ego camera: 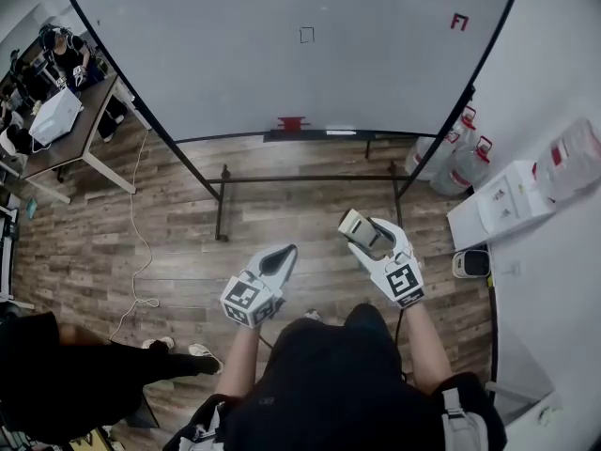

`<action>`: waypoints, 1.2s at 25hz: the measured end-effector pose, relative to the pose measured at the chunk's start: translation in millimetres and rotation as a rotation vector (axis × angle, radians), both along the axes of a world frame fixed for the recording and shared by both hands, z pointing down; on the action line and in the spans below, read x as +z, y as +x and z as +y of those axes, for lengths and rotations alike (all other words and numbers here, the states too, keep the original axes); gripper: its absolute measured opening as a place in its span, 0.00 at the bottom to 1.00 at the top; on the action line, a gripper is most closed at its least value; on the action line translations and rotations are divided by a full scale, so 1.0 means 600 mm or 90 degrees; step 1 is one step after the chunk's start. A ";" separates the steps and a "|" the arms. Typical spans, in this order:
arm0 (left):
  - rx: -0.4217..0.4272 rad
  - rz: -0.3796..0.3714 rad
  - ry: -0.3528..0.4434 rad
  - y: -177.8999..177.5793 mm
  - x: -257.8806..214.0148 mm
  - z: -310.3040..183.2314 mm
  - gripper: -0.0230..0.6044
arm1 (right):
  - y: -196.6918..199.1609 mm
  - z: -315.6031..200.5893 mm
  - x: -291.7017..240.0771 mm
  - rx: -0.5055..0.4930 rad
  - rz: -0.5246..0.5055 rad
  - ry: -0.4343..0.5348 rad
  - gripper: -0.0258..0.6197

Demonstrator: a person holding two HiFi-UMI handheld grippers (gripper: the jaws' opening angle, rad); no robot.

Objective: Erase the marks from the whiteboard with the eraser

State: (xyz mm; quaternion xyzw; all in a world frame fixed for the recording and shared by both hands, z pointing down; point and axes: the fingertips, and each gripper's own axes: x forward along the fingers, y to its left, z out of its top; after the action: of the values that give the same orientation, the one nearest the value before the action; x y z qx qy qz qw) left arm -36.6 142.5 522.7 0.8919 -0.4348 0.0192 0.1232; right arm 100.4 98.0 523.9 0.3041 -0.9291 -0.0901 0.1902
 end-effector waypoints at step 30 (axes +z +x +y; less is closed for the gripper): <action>-0.173 -0.002 0.004 0.104 -0.004 -0.213 0.05 | 0.115 -0.292 0.023 -0.104 0.066 0.054 0.44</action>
State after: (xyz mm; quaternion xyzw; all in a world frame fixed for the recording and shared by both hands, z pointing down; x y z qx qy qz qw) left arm 25.7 15.0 520.2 0.8249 -0.5522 0.0024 0.1214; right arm 169.2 -77.1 537.7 0.2300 -0.9352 -0.1602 0.2165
